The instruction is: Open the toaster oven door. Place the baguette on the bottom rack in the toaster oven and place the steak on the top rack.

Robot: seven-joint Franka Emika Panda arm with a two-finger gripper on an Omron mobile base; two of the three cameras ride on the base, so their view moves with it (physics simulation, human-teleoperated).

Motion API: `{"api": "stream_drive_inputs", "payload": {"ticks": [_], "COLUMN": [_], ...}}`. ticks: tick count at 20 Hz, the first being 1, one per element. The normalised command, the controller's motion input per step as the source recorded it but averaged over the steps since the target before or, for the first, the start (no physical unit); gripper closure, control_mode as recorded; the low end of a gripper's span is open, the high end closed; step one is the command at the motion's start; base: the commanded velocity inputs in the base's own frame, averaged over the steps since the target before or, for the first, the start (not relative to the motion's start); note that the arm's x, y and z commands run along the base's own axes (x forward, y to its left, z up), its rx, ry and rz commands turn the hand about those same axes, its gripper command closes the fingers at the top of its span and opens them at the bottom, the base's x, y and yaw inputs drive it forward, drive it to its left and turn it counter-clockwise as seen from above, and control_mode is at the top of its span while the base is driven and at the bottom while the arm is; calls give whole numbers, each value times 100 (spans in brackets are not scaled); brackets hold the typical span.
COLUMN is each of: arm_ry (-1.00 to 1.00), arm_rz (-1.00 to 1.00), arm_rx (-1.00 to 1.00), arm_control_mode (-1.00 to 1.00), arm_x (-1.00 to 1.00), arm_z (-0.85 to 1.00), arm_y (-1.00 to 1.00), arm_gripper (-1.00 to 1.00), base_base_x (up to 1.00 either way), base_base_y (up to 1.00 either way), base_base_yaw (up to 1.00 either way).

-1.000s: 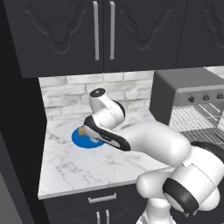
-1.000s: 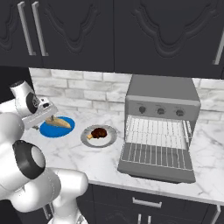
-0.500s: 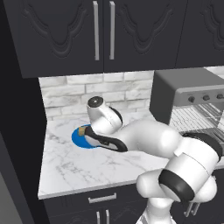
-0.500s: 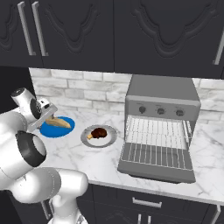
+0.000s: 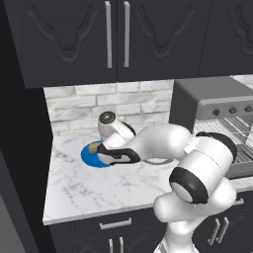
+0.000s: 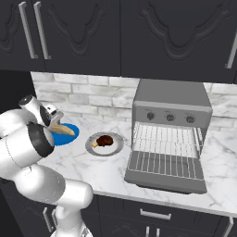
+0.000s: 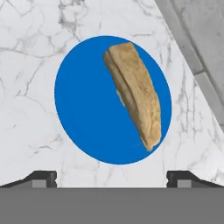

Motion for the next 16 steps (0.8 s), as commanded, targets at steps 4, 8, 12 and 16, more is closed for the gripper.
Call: {"api": "stream_drive_inputs", "payload": {"ticks": [4,8,12,16], "arm_ry": [0,0,0,0], "arm_rz": [1,6,9,10], "arm_rx": [-6,-8,-3,-4], "arm_control_mode": [-100,-100,-100,-100], "arm_x": [39,30,29,24], "arm_z": [-6,-12,-11,-20], "arm_y": [17,16,6,10], "arm_gripper": [-100,-100,-100,-100], "base_base_x": [0,0,0,0], "base_base_y": [0,0,0,0], "base_base_yaw": [0,0,0,0]}}
